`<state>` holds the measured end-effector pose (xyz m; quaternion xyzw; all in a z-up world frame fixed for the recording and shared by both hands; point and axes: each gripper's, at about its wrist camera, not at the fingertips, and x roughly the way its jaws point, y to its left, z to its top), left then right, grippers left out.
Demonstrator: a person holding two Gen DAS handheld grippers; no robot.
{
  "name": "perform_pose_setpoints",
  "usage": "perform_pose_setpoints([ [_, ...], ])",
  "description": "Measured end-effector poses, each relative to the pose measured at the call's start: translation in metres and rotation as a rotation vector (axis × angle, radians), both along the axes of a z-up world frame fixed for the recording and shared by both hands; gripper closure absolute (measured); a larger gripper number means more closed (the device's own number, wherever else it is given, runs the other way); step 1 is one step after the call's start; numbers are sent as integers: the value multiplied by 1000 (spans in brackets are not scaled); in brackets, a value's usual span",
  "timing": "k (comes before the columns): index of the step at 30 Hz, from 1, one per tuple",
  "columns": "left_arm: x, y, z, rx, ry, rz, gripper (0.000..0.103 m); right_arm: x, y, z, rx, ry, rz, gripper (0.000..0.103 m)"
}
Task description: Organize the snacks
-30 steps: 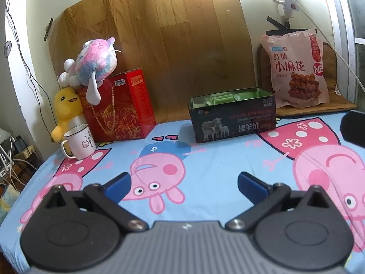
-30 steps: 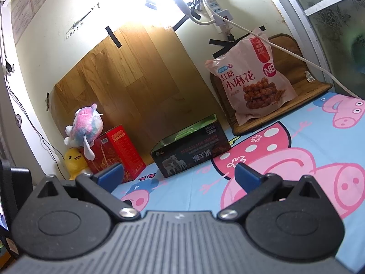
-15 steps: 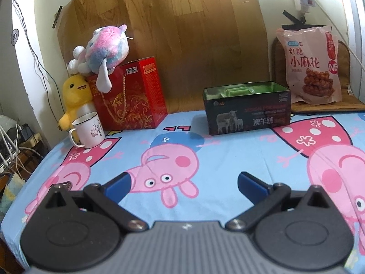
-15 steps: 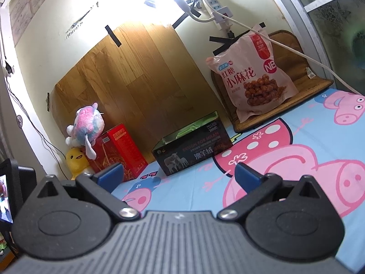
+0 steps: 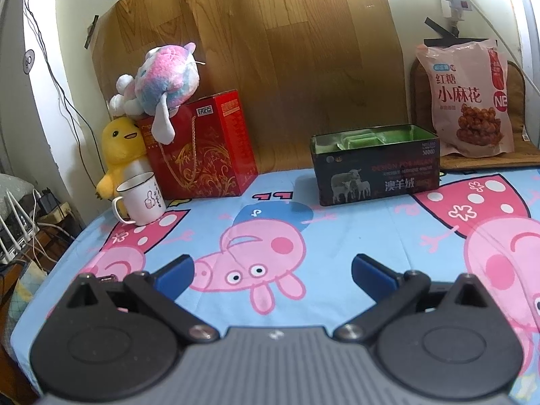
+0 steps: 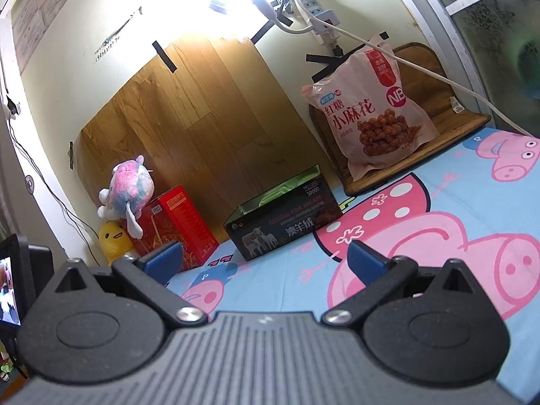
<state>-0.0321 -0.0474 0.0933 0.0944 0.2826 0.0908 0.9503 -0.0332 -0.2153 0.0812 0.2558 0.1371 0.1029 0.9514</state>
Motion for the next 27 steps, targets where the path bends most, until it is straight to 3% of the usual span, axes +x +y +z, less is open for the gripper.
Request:
perform_pose_setpoints([
  [27, -1, -3, -5, 8, 14, -12, 0, -2, 1, -4, 8, 8, -9, 0],
])
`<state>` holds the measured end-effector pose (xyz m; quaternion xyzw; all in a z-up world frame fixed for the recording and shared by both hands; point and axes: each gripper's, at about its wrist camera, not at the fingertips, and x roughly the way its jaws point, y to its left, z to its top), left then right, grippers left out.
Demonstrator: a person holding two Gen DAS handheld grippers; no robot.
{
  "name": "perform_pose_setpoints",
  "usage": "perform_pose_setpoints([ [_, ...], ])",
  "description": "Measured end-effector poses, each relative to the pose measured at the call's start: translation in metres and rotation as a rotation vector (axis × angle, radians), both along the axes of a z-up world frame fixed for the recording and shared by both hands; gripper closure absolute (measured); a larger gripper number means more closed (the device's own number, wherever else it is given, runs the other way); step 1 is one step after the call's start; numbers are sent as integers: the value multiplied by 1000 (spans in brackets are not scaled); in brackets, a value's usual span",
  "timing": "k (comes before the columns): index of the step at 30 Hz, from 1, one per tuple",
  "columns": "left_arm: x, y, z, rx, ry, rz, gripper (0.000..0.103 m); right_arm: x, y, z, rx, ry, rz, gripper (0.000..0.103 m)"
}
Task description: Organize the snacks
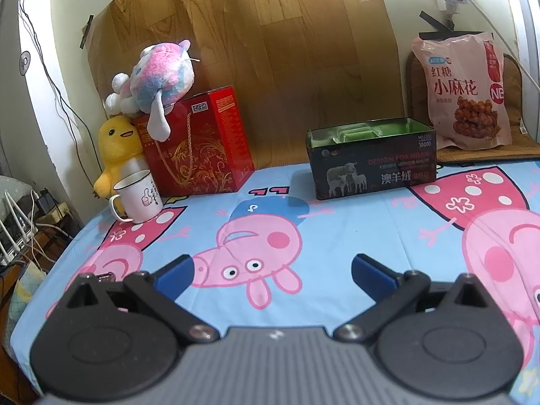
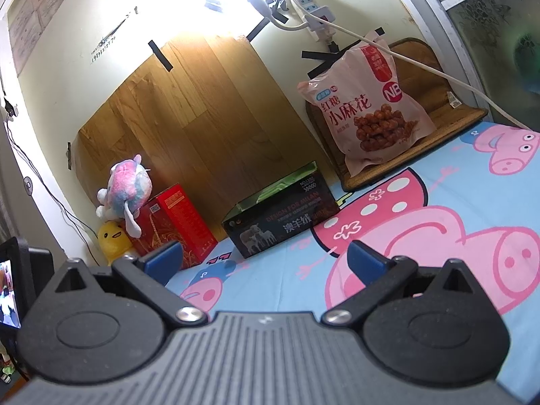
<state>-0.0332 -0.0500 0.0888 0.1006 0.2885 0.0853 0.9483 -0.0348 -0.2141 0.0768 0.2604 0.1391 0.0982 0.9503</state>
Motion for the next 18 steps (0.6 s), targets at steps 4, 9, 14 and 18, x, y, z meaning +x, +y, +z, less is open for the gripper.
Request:
perform_pose_setpoints([
  [4, 0, 0, 0, 1, 0, 0, 0, 0, 0, 0, 0, 0, 0, 0],
  [9, 0, -1, 0, 3, 2, 0, 0, 0, 0, -1, 3, 2, -3, 0],
  [14, 0, -1, 0, 1, 1, -1, 0, -1, 0, -1, 3, 3, -5, 0],
  [18, 1, -3, -1, 2, 6, -6, 0, -1, 0, -2, 5, 5, -5, 0],
])
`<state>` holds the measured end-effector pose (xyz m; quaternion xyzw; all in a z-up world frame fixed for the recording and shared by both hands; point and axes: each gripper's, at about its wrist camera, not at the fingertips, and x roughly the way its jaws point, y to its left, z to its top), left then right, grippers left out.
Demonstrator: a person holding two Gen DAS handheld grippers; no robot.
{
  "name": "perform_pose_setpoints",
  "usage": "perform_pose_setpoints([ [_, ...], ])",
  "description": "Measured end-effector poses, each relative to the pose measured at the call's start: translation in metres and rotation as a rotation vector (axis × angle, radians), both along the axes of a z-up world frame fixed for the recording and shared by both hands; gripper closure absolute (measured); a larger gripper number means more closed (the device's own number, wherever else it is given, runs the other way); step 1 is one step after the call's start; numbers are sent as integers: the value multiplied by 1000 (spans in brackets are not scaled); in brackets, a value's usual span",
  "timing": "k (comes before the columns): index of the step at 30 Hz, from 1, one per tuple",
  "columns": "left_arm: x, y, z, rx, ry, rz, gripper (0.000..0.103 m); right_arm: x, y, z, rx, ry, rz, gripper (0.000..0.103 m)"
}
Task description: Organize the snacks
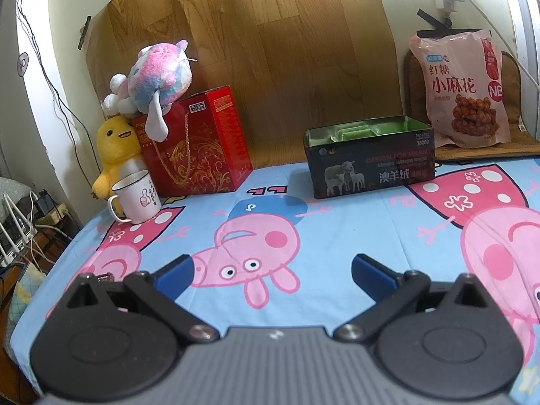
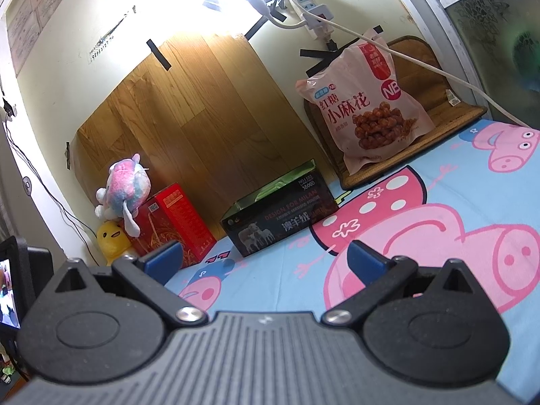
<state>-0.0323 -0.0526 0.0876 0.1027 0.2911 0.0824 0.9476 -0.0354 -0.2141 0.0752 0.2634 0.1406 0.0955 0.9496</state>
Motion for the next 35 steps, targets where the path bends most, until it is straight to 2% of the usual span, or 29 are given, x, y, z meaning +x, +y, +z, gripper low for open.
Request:
perform_pose_setpoints([
  [27, 4, -6, -2, -41, 40, -58, 0, 0, -1, -2, 3, 11, -17, 0],
  [35, 6, -10, -6, -68, 55, -114, 0, 1, -2, -4, 0, 16, -31, 0],
])
